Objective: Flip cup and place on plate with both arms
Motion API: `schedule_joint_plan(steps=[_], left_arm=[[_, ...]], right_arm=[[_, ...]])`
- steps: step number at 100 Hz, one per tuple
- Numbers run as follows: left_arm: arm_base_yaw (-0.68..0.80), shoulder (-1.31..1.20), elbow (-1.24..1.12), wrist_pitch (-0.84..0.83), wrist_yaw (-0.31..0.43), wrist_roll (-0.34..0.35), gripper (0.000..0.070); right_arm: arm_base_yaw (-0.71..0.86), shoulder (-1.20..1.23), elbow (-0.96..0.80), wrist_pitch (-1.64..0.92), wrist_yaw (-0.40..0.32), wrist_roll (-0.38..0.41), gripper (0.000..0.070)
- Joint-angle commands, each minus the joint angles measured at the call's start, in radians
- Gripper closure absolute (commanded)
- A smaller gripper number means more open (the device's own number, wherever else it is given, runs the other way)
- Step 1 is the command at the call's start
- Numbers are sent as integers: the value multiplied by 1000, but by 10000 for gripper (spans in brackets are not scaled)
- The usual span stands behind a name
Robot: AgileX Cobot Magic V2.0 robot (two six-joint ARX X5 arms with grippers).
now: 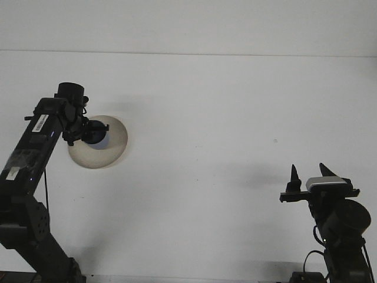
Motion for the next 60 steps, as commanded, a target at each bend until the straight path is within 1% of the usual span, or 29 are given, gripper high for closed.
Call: schedule_joint_plan(steps=[1,5,16,24,40,45,54,60], left_arm=[[3,25,17,2,-2,9,675],[3,27,17,2,-2,9,660],[3,27,17,7,-2,9,556],[3,27,17,8,-2,9,517],[3,26,18,17,-2,9,513],[3,26,25,16,-2,8,497],[3,26,51,13,-2,8,394],[3,26,79,-2,-2,7,355]], right_arm=[[1,1,5,14,2,0,208],[1,1,5,13,2,0,208],[1,1,5,14,2,0,208],[1,1,5,14,2,0,208],[1,1,5,14,2,0,208],[1,1,5,13,2,0,208],[1,1,5,14,2,0,208],[1,1,5,14,2,0,208]])
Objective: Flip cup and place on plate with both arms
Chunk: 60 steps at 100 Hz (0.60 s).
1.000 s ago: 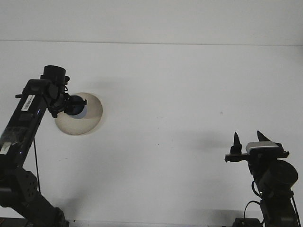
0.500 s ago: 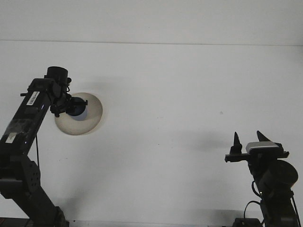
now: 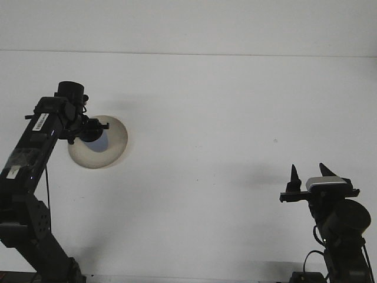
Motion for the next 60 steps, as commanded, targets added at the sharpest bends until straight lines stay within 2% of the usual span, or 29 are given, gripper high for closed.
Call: schedule_joint_plan(steps=[1,35,60], left_arm=[[1,17,61,-12,-2,8,353],[-1,-44,169,-141,-2,-26,354],[-19,-203,165,-138,-2,-40,354]], right_arm=[[1,1,5,14,2,0,208],[1,1,5,13,2,0,208],[1,1,5,13,2,0,208]])
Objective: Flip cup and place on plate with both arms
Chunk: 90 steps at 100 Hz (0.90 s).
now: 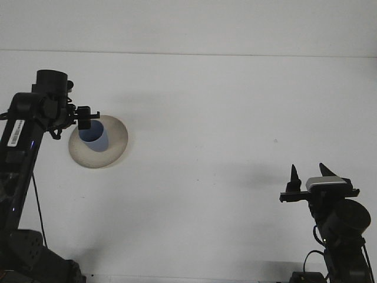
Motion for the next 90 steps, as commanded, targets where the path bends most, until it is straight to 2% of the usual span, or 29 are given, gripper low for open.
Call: schedule_joint_plan(steps=[1,33,71,90], left_arm=[[-8,-40,18,6,-2,-13,354],[-59,-336,-248,151,-2,-29,354],[-115,-789,-797,536,-2,-27,354],[-132,-1005,-1012,637,-2,24,354]], right_arm=[[1,1,5,14,2,0,208],[1,1,5,14,2,1,208],[1,1,5,13,2,0,208],[1,1,5,14,2,0,208]])
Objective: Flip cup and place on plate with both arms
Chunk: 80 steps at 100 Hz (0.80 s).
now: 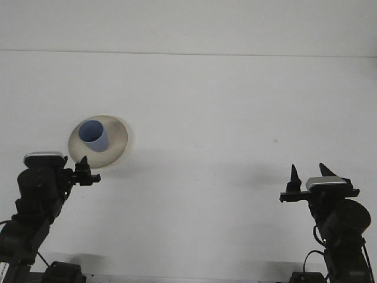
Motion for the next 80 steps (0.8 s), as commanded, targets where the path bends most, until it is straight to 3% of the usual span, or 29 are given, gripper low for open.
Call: schedule_joint_plan(steps=[1,30,80], left_arm=[[-5,-61,-43,39,-2,42,354],[-8,-247,-168,81,-2,51,356],[-8,-263,-167,67,-2,65,358]], right_arm=[[1,1,5,14,2,0,208],[1,1,5,13,2,0,208],[1,1,5,14,2,1,208]])
